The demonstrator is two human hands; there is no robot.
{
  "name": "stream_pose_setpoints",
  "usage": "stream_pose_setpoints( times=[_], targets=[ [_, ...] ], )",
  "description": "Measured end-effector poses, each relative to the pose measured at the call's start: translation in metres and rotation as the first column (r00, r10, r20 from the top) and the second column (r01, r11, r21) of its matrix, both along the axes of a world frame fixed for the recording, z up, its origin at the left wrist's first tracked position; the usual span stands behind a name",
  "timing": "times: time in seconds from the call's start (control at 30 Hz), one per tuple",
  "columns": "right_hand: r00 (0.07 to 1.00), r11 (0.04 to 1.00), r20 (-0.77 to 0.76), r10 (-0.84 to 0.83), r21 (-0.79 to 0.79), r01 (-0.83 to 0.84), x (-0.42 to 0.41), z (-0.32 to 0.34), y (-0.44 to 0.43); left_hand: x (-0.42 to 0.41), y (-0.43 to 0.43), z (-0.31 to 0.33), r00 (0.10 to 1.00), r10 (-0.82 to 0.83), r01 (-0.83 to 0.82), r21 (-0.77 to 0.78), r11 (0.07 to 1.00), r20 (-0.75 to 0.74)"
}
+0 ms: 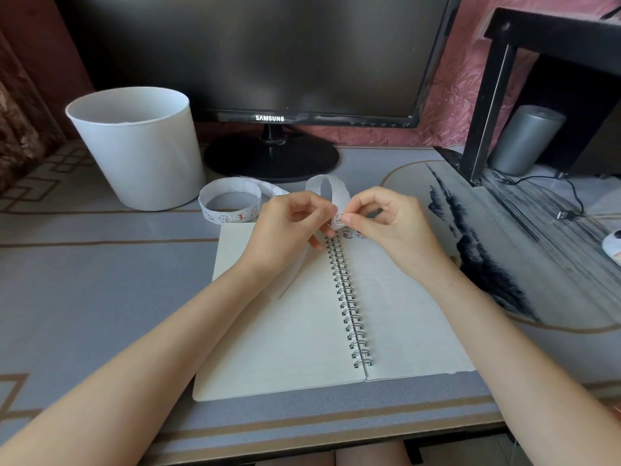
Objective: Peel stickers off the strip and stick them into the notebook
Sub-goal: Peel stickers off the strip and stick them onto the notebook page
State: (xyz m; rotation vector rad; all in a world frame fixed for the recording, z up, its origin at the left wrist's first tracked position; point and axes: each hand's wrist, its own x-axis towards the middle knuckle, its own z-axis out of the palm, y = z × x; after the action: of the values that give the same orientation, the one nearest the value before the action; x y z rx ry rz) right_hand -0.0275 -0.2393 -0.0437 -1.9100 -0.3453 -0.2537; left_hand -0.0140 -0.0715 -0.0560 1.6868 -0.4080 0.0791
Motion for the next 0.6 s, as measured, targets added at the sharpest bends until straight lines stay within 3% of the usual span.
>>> stream_pose_setpoints(
  times=[0.17,0.23,0.4,0.6],
  targets=[
    [0.988,0.983,0.154,0.002,-0.182,0.026,-0.002,0.001,-0.004,0.000,0.001,0.001,0.999,0.030,-0.031,-0.033,0.999,-0.038],
    [0.988,0.984,0.155,-0.011,-0.174,0.038,-0.004,0.003,-0.005,0.000,0.001,0.002,0.998,0.032,-0.035,-0.051,0.998,-0.049],
    [0.997,0.999,-0.062,-0.044,0.018,0.045,-0.006,0.014,-0.015,0.000,0.001,0.002,0.997,0.045,-0.047,-0.039,0.998,-0.057],
    [0.898,0.945,-0.292,-0.328,-0.102,0.312,-0.003,0.012,-0.048,-0.001,0.001,0.003,0.997,0.050,-0.051,-0.019,0.999,-0.050]
  ],
)
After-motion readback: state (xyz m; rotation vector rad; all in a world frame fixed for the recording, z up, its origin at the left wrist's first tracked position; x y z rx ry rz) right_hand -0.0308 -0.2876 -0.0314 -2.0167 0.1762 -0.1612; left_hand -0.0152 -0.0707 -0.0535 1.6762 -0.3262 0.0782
